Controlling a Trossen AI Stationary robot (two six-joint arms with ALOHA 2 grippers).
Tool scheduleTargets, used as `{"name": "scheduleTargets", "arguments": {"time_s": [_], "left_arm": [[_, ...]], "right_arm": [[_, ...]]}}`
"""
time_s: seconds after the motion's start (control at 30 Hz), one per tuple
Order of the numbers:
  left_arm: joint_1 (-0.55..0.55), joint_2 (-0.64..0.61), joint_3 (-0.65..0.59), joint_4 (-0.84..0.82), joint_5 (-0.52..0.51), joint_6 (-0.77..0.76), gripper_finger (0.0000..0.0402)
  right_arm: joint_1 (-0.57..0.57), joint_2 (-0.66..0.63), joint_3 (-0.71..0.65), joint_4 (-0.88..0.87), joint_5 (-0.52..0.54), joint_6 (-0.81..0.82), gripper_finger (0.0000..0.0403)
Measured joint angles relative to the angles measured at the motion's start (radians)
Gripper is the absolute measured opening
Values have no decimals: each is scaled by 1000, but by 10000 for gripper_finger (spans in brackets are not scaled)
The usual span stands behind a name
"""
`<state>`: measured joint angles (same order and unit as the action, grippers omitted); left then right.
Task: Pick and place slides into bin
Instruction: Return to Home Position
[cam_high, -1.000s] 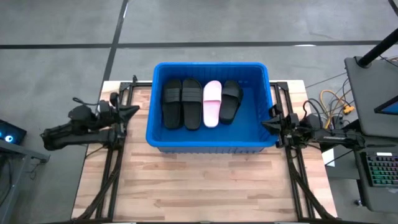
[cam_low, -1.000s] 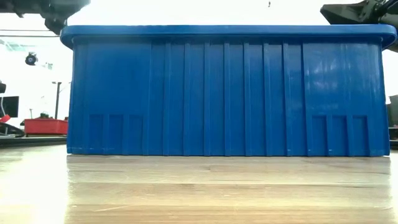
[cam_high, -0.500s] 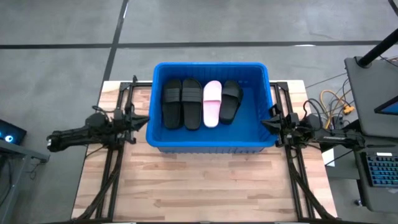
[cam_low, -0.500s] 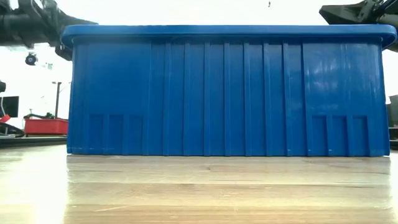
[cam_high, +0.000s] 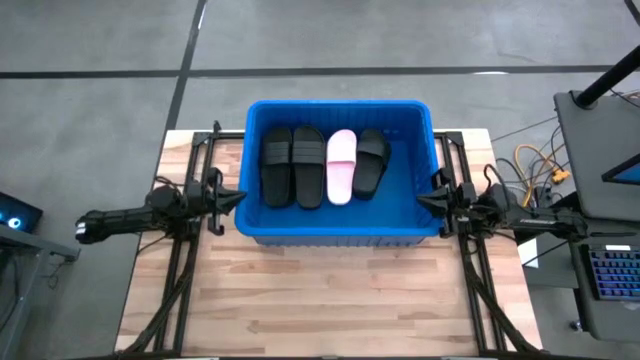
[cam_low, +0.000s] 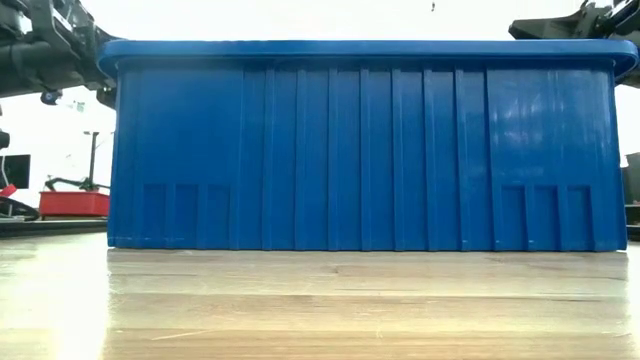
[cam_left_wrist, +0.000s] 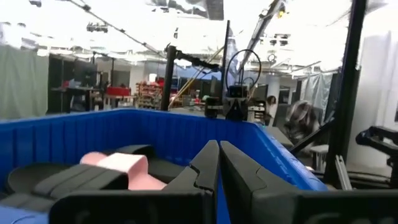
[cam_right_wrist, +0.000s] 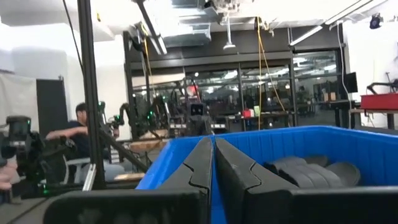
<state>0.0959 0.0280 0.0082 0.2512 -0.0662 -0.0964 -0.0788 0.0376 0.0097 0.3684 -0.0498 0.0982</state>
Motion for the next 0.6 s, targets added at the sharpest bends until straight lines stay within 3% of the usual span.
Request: {"name": "scheduleTargets", "arguments": {"time_s": [0.6], "left_arm": [[0, 11, 0, -1, 10, 30, 0]], "right_arm": [[0, 10, 7, -46, -1, -25, 9]]}}
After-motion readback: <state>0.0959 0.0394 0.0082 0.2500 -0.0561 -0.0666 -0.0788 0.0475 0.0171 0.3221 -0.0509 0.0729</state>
